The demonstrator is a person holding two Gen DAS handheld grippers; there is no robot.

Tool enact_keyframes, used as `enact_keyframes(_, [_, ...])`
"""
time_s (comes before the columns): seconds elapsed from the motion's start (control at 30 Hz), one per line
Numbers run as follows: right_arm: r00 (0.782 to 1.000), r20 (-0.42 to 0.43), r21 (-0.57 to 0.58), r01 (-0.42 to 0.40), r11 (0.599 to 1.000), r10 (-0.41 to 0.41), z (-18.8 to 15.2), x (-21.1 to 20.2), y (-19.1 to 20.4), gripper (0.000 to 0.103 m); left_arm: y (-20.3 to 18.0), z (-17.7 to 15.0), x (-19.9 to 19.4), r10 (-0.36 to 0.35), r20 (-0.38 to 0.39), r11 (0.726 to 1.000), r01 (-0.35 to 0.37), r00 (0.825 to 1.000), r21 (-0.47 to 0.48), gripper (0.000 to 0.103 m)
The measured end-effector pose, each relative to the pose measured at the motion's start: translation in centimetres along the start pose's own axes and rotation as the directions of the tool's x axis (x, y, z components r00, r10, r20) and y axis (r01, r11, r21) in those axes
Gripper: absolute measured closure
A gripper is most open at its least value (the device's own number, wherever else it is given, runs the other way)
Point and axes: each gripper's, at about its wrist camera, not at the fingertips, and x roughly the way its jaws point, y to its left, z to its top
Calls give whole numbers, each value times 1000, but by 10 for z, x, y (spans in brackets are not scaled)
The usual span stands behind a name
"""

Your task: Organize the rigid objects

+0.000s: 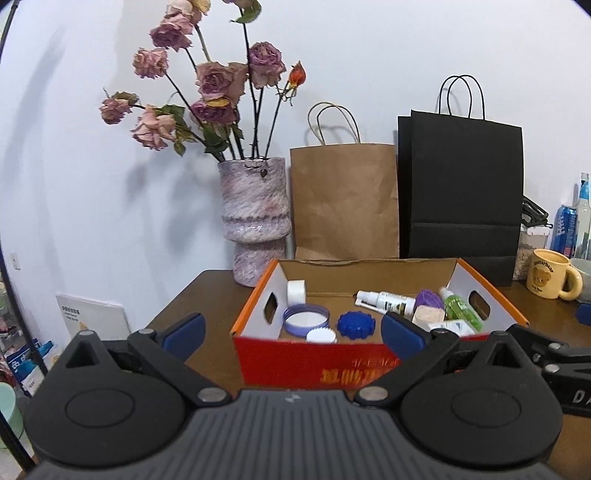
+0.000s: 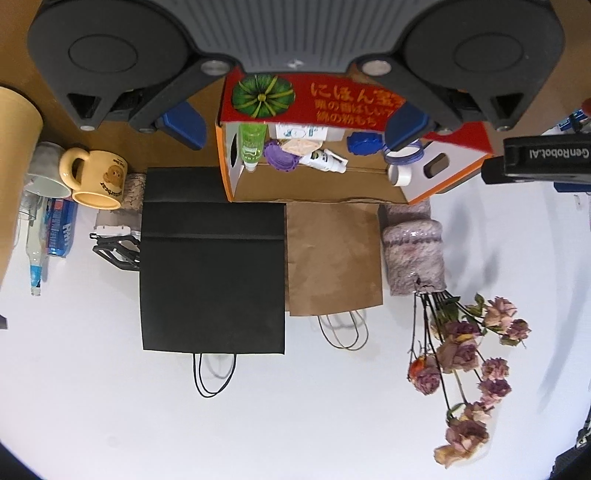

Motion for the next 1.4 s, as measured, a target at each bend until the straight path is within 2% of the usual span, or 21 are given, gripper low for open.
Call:
enact_keyframes(0.5, [1000, -4, -17, -16, 1000, 16, -24, -118, 16, 0, 24, -32, -111, -8, -12, 1000, 8, 1000, 7, 0])
enact_keyframes(0.97, [1000, 11, -28, -22, 999, 22, -42, -236, 34, 0, 31, -59, -225, -19, 23, 1000, 19, 1000, 25, 0])
enact_keyframes(1.4, [1000, 25, -20, -16, 1000, 16, -52, -268, 32, 0, 27, -71, -248, -38, 15, 999, 38, 999, 11, 0])
